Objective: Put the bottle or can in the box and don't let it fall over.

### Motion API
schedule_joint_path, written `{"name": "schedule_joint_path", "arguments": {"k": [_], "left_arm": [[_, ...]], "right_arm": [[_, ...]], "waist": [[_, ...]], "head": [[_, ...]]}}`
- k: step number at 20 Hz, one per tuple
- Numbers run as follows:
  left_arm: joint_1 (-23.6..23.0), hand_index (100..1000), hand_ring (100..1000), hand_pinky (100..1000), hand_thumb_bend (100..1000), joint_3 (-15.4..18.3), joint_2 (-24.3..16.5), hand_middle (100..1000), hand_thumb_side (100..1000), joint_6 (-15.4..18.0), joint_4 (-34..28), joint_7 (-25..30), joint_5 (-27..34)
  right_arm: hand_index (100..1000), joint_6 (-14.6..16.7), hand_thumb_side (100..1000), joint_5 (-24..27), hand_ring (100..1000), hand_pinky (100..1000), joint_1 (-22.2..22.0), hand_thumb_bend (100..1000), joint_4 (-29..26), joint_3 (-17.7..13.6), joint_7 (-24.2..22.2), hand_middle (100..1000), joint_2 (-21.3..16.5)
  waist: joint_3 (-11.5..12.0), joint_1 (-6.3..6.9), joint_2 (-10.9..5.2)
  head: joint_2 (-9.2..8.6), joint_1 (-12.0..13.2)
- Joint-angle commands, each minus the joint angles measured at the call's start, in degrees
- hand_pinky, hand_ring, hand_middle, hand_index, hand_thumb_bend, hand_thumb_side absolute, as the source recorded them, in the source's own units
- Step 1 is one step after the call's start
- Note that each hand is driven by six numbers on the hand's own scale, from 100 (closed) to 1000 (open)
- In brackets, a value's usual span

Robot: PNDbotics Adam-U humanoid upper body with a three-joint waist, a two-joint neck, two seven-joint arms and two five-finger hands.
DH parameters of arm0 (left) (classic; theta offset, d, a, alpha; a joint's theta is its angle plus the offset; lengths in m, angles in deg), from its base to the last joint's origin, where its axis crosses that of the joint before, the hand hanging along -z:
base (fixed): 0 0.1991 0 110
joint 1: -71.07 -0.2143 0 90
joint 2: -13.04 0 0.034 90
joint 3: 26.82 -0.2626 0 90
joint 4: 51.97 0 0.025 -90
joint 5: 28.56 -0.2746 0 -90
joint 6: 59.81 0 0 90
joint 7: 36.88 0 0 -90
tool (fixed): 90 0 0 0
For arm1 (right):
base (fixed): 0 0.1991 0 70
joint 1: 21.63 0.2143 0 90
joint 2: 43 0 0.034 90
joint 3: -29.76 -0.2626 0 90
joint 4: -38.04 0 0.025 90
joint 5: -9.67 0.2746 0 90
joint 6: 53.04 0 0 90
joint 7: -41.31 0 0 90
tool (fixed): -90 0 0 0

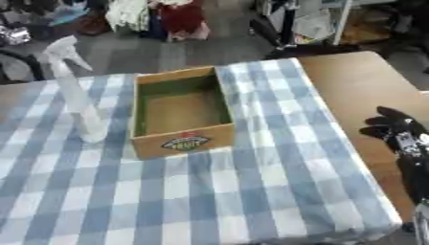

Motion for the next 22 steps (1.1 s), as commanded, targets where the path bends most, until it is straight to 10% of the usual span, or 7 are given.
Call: {"name": "schedule_joint_path", "arguments": {"k": [1,22], "left_arm": [[0.83,1000,846,871,194,1.0,-1.03,855,968,5.08,0.79,3.46,-1.57],[-0.72,1000,837,861,257,0.59,-0.67,841,1000,6.64,3.63,5.86,-0.94]], "right_arm": [[831,0.01,804,0.37,671,792,0.53,100,-0.73,-0.02,-0.14,658,-0.82],[831,-0.07,805,0.47,671,793,0.55,100,-0.78,-0.06,-0.39,658,-0.83]], "waist": [[-0.15,0.01,-0.4],[-0.25,0.03,-0.29]], "head": [[-0.48,0.34],[-0.42,0.32]]}}
